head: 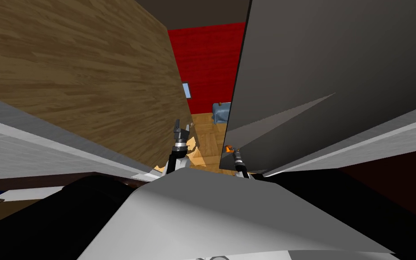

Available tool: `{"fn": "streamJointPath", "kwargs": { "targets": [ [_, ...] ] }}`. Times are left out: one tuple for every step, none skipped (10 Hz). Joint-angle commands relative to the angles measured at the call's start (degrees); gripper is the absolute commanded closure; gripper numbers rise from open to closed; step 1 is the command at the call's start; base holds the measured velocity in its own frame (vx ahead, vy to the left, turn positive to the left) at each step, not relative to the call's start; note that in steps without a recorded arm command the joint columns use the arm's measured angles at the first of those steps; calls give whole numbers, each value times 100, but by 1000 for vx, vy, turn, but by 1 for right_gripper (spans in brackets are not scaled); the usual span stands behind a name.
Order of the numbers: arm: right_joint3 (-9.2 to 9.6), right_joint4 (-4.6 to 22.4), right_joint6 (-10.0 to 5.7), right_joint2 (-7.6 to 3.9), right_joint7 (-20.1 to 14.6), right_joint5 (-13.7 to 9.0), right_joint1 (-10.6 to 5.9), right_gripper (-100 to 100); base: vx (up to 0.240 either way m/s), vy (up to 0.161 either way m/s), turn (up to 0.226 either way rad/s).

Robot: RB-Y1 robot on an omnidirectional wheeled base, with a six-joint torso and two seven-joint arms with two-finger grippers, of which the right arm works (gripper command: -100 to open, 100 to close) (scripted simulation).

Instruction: Push the door open

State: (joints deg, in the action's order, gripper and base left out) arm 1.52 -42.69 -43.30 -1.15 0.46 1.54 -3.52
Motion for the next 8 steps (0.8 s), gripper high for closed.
{"fn": "streamJointPath", "kwargs": {
  "targets": [
    [-187,-35,-1,-96,52,-84,-50,100,180,111,-75],
    [-226,-31,-2,-106,63,-103,-53,100,172,102,-72],
    [-308,-23,-6,-118,87,-144,-59,100,167,120,-72],
    [-308,-23,-6,-118,87,-144,-59,100,119,74,-42],
    [-431,-12,-10,-127,122,-205,-67,100,127,74,-47],
    [-472,-8,-12,-127,134,-225,-70,100,138,95,-87],
    [-553,0,-15,-123,158,-266,-76,100,141,130,-75],
    [-553,0,-15,-123,158,-266,-76,100,111,87,-53]
  ]
}}
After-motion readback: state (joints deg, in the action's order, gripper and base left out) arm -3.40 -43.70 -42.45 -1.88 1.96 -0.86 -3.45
